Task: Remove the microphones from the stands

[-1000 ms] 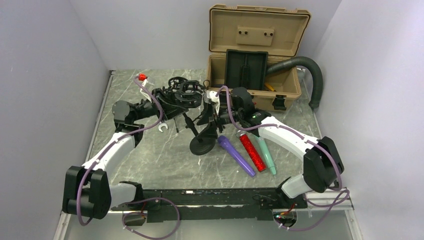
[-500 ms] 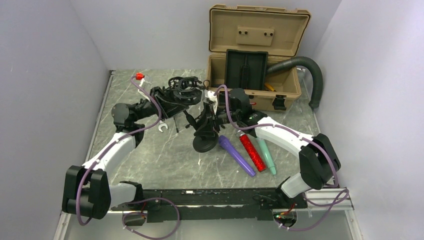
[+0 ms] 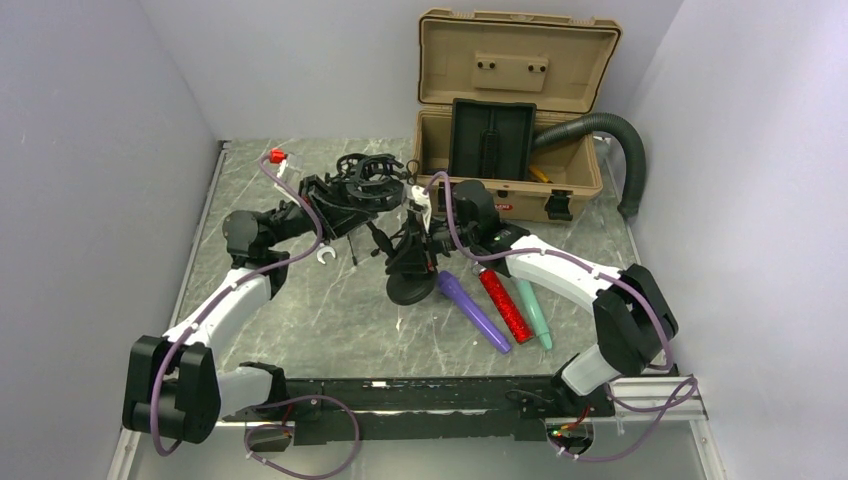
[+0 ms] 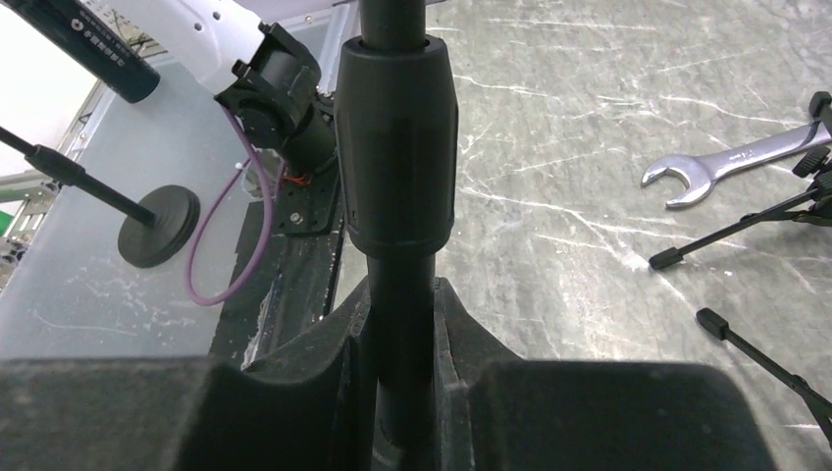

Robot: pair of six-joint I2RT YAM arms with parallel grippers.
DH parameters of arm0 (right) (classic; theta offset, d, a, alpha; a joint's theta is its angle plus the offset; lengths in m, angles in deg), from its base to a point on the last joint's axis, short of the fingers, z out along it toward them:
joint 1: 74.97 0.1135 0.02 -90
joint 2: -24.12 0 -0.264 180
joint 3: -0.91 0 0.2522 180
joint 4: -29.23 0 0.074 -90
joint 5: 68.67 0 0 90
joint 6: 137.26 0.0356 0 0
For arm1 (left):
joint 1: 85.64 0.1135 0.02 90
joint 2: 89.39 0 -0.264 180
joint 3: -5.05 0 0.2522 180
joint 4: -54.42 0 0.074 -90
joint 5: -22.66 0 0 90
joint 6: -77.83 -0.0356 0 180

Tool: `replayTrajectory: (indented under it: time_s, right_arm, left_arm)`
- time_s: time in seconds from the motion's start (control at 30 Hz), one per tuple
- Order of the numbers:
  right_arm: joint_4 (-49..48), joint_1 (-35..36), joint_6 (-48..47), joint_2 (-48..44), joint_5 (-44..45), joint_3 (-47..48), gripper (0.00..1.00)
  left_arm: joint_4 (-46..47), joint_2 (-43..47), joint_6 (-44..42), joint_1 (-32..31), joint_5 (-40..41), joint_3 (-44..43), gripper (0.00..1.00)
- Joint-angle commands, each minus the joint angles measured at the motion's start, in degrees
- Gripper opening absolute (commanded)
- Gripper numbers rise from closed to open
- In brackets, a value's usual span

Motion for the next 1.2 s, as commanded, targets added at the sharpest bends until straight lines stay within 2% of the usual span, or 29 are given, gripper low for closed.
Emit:
replayTrajectory:
  time_s: [0.0, 0.27, 0.3, 0.5, 0.57, 0.63, 0.8, 0.9, 0.93, 1.03, 1.1, 1.17]
  right_arm:
    - [-3.3, -0.1, 0.0, -2.8, 0.0, -1.3, 0.00]
    - [-5.0, -2.2, 2.8, -7.3, -3.1, -1.5, 0.00]
    - [-5.2, -2.3, 3.5, -7.7, -3.8, -1.5, 0.00]
    - [-10.1, -2.3, 8.9, -7.1, -8.5, -2.0, 0.00]
    - [-10.8, -2.4, 9.8, -6.5, -9.4, -1.9, 0.00]
    - [-11.2, -2.3, 10.2, -6.1, -9.7, -2.0, 0.00]
    - [-10.3, -2.3, 9.6, -6.2, -9.3, -1.8, 0.00]
    - [-9.2, -2.3, 8.8, -6.3, -8.6, -1.5, 0.00]
    - [-8.7, -2.3, 8.6, -6.3, -8.4, -1.4, 0.00]
    - [-8.3, -2.5, 8.3, -6.1, -8.2, -1.2, 0.00]
    - [-7.7, -2.5, 7.8, -6.1, -7.9, -1.0, 0.00]
    - [-7.3, -2.5, 7.2, -6.0, -7.6, -0.9, 0.00]
  left_arm:
    - [2.2, 3.1, -2.8, 0.0, 2.8, 0.0, 0.12]
    - [-7.7, 3.4, -10.4, -0.1, -3.7, -1.6, 0.93]
    - [-8.5, 3.3, -11.7, -0.3, -4.1, -1.7, 0.98]
    - [-27.5, 3.7, -29.0, -4.6, -4.4, -5.5, 0.99]
    - [-30.7, 3.4, -31.6, -5.9, -3.8, -6.7, 0.99]
    - [-31.3, 2.6, -31.8, -6.8, -3.5, -7.8, 0.99]
    - [-31.8, 0.2, -31.4, -8.2, -3.8, -9.7, 0.88]
    - [-29.9, -0.7, -31.1, -8.8, -5.0, -9.5, 0.86]
    - [-28.5, -0.9, -30.8, -9.0, -5.6, -9.2, 0.86]
    - [-23.4, -1.6, -28.1, -9.2, -7.0, -8.0, 0.96]
    - [-21.8, -1.7, -27.3, -9.3, -6.7, -7.3, 0.96]
    - [-22.3, -1.7, -27.5, -9.4, -6.0, -7.3, 0.88]
